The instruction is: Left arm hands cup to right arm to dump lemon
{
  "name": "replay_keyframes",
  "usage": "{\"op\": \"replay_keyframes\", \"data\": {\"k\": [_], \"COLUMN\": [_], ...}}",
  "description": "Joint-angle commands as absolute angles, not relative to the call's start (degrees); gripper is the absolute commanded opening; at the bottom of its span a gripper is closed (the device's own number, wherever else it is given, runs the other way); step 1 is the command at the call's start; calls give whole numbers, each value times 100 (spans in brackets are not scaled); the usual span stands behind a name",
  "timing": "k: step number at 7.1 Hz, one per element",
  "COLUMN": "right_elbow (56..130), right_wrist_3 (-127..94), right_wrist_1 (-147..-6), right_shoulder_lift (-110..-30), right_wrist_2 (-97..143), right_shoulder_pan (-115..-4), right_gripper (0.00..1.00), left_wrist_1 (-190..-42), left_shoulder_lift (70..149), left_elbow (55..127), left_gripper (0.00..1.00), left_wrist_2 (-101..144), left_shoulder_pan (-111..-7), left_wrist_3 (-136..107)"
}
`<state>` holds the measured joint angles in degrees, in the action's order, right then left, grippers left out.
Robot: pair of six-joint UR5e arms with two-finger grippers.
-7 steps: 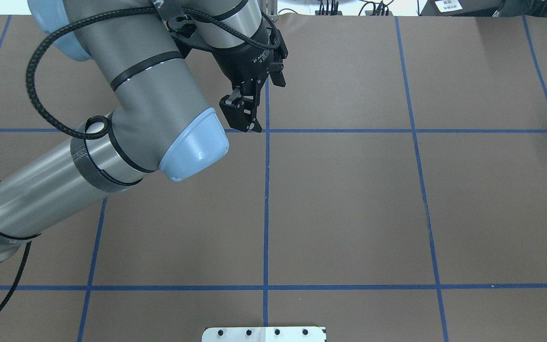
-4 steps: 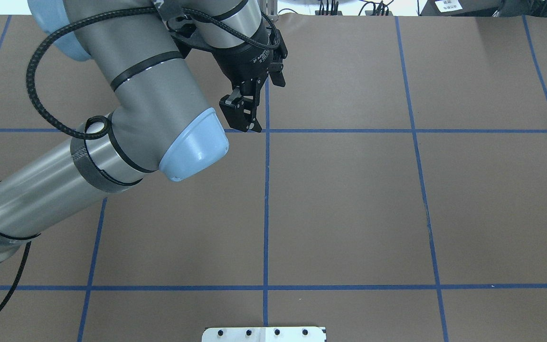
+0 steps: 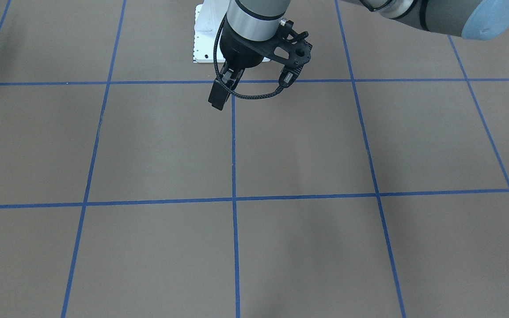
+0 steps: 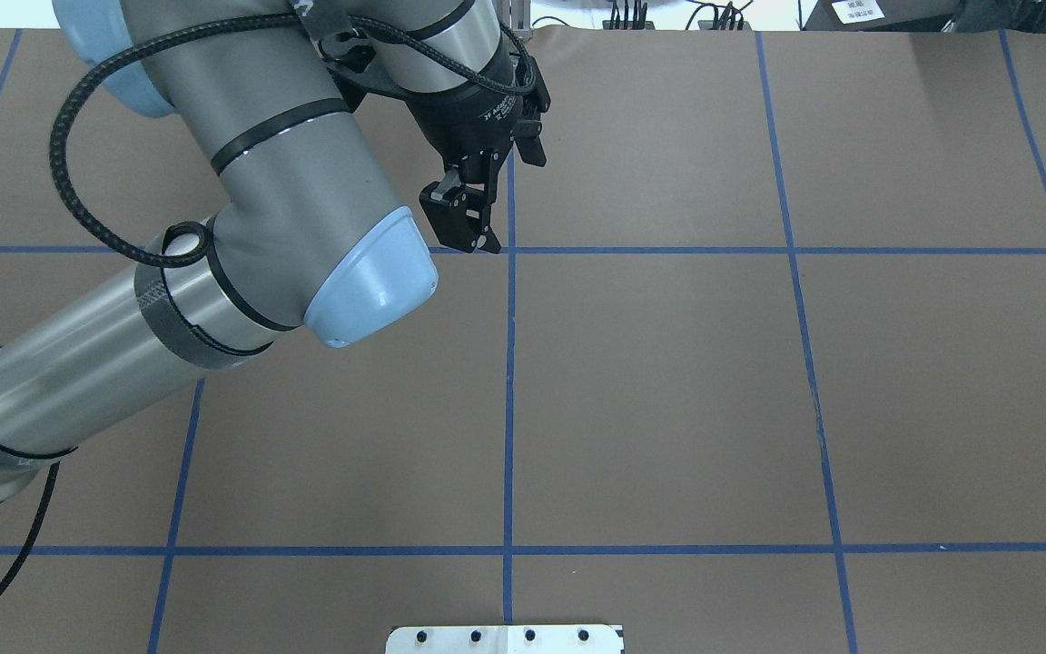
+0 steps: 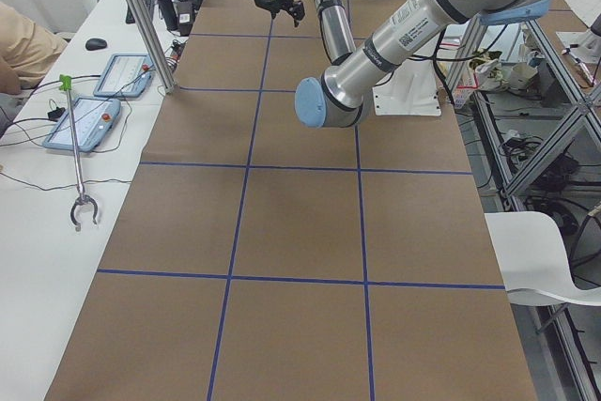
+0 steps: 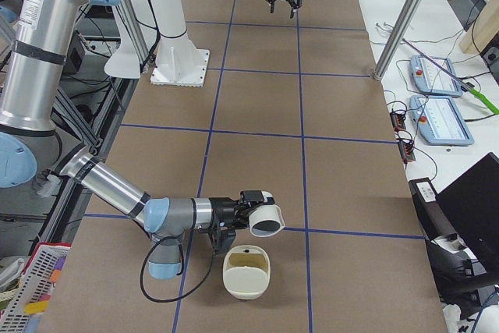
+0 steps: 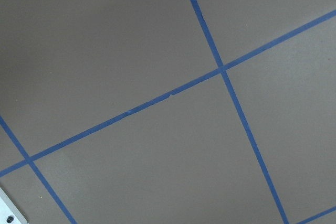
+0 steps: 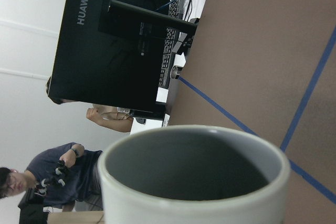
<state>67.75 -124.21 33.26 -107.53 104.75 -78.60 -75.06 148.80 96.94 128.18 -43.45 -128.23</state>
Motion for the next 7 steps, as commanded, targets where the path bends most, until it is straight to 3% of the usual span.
{"op": "replay_keyframes", "data": {"k": [1, 3, 7], "right_elbow": [6610, 6095, 5977], "right_wrist_3": [-13773, -14445, -15677], "right_wrist_1": [3410, 3960, 4096], "right_shoulder_lift": [-10731, -10714, -10574], "right_wrist_2": [10459, 10450, 10450], "right_shoulder_pan": [-7971, -8059, -8095], "right_gripper": [16, 16, 20], "left_wrist_1": [-7506, -7497, -7383], "left_shoulder_lift": [14880, 14889, 14880], "left_elbow": [9694, 9694, 9835], "left_gripper": [100, 100, 100], "left_wrist_2": [12823, 12823, 12815], "left_shoulder_pan": [-4351, -4351, -4350], "left_wrist_3": [-12823, -12823, -12858]}}
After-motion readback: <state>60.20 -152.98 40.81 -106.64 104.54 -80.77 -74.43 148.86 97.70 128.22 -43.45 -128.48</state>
